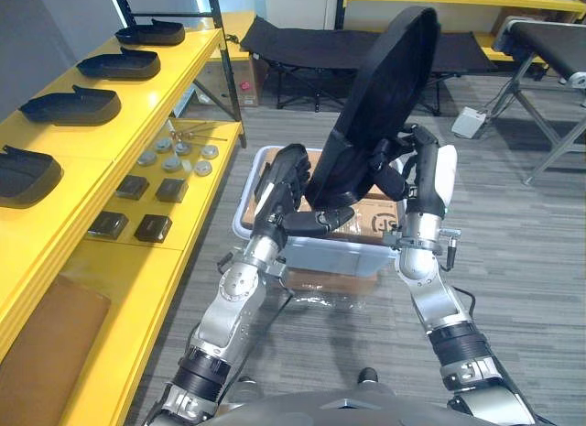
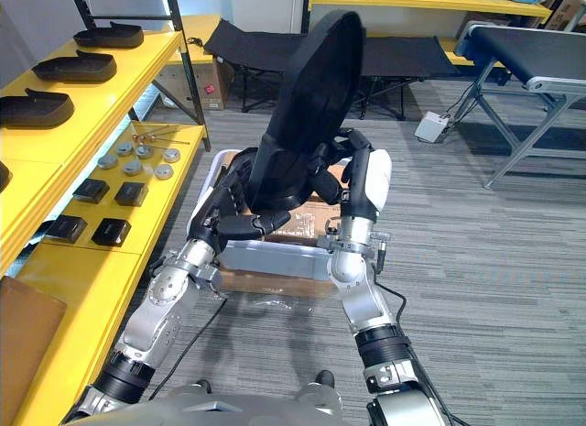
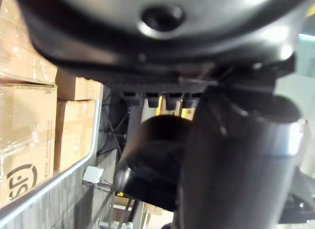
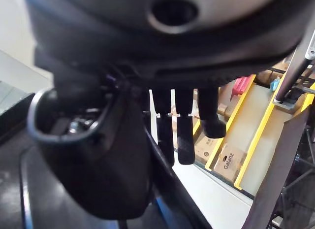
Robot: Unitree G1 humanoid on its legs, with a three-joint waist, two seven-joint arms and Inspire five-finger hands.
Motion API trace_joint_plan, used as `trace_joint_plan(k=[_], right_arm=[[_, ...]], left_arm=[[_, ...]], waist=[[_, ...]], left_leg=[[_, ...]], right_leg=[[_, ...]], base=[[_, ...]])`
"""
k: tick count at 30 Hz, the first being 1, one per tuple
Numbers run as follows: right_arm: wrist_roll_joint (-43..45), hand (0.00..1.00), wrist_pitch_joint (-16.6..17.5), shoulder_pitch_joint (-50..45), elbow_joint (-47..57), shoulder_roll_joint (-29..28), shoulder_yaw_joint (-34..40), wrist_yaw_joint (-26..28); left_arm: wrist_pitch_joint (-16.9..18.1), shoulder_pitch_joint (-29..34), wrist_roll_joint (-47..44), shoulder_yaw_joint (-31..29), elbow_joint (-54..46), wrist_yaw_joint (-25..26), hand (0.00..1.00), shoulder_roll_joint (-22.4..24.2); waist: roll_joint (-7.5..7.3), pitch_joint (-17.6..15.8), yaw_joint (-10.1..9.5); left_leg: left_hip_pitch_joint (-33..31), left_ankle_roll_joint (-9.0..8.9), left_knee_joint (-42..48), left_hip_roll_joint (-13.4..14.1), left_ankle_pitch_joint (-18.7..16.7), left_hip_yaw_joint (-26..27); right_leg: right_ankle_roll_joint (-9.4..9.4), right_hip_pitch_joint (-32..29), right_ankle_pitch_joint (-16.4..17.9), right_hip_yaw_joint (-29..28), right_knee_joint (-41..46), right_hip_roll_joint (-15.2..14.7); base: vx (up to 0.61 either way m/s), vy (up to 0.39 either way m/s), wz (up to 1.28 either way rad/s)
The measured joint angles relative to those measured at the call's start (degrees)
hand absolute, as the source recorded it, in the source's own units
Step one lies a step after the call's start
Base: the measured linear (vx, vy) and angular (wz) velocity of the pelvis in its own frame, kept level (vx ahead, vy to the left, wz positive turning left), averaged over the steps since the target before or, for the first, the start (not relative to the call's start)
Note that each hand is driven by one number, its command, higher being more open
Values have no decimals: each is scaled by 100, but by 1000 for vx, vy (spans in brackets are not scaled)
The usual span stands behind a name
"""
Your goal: Walk over and take three plastic housings, then place them on the shelf
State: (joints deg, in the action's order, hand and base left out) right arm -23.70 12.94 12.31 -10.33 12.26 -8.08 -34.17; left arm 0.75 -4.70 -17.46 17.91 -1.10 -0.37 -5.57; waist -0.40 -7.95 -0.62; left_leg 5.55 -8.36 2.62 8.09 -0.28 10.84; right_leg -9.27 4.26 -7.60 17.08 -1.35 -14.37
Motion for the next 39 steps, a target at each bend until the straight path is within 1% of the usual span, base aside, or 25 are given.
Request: trace_joint_plan(k=[2,4,7,12,14,15,18,22,24,25,29,31,33,34,35,37,38,39], right_arm=[[42,0,4,-27,-20,-6,-175,53],[44,0,15,-27,-30,-45,-181,115],[48,0,58,-25,-150,-72,-289,173],[106,0,104,-23,-418,-92,-462,301],[202,0,161,-20,-569,-112,-500,344],[211,0,163,-20,-591,-115,-508,359],[217,0,271,-5,-703,-118,-539,384],[330,0,270,41,-734,-122,-597,400],[515,0,267,146,-717,-123,-623,503],[654,0,257,225,-634,-112,-678,600],[963,0,237,237,-146,-79,-979,847],[959,0,255,233,-58,-154,-1173,830],[950,0,259,178,-175,-308,-1168,593],[949,0,276,136,-196,-339,-1174,545],[948,0,402,79,-240,-359,-1188,477],[947,0,546,43,-263,-349,-1188,441],[947,100,668,22,-275,-349,-1190,374],[948,100,717,19,-277,-349,-1190,358]], left_arm=[[-16,-6,-86,-7,0,-196,100,1],[-89,-7,-250,-35,0,-277,100,3],[-112,-7,-266,-73,-1,-279,100,2],[-112,-13,-268,-85,-2,-278,100,-2],[-113,-14,-267,-74,-1,-272,100,-23],[-113,-14,-267,-73,-1,-268,0,-31],[-113,-15,-271,-69,-1,-266,0,-120],[-113,-15,-267,-78,-1,-256,0,-171],[-113,-14,-267,-98,-1,-99,0,-136],[-127,-17,-268,-273,-1,79,0,-93],[-206,-56,-377,-647,-7,359,0,-96],[-311,-4,-487,-597,-6,396,0,-137],[-307,78,-765,-351,-2,323,0,-134],[-318,80,-792,-347,23,333,0,-123],[-317,80,-989,-302,63,312,0,-172],[-297,80,-1169,-271,103,269,0,-175],[-175,80,-1383,-162,147,253,0,-191],[-113,80,-1457,-112,170,252,0,-199]], waist=[[43,56,10],[72,84,10],[94,125,11],[88,213,-27],[43,241,-31],[32,247,-33],[8,261,-79],[-69,301,-100],[-109,325,-91],[-126,335,-66],[-135,343,-78],[-143,345,-107],[-152,346,-203],[-153,345,-213],[-152,345,-205],[-159,342,-198],[-167,342,-189],[-169,342,-183]], left_leg=[[4,1,-10,-5,4,-6],[12,0,-29,-9,15,-17],[118,4,-186,-34,84,-22],[130,12,-265,-50,127,-57],[137,9,-283,-52,161,-136],[142,9,-284,-53,161,-148],[148,9,-283,-50,161,-163],[151,7,-288,-49,162,-159],[177,6,-303,-48,162,-131],[188,5,-313,-45,162,-109],[184,4,-313,-39,162,-112],[153,3,-313,-41,161,-120],[129,3,-313,-45,161,-147],[115,3,-314,-45,161,-160],[107,2,-314,-46,162,-172],[99,2,-310,-46,162,-197],[95,2,-309,-45,162,-208],[94,1,-307,-45,162,-211]], right_leg=[[6,6,-4,7,-9,-1],[12,21,-9,22,-27,0],[22,88,-14,47,-75,-1],[25,97,-12,89,-87,-12],[39,171,-23,145,-145,-8],[49,197,-31,156,-176,-4],[51,212,-32,157,-185,0],[54,228,-31,180,-202,7],[58,229,-29,167,-201,10],[70,221,-21,161,-201,14],[79,210,-15,158,-188,20],[83,186,-13,161,-186,18],[93,181,-5,190,-186,14],[94,177,-4,212,-186,14],[96,177,-2,226,-186,13],[96,187,-3,233,-193,10],[96,193,-3,244,-198,10],[96,197,-3,248,-202,10]], base=[[0,0,0],[0,0,0],[0,2,1],[3,11,4],[5,6,12],[1,6,8],[0,0,0],[0,0,0],[-3,16,-5],[-4,14,-7],[-1,4,-1],[3,9,2],[9,14,7],[11,11,6],[10,11,4],[10,14,4],[6,16,4],[0,0,0]])
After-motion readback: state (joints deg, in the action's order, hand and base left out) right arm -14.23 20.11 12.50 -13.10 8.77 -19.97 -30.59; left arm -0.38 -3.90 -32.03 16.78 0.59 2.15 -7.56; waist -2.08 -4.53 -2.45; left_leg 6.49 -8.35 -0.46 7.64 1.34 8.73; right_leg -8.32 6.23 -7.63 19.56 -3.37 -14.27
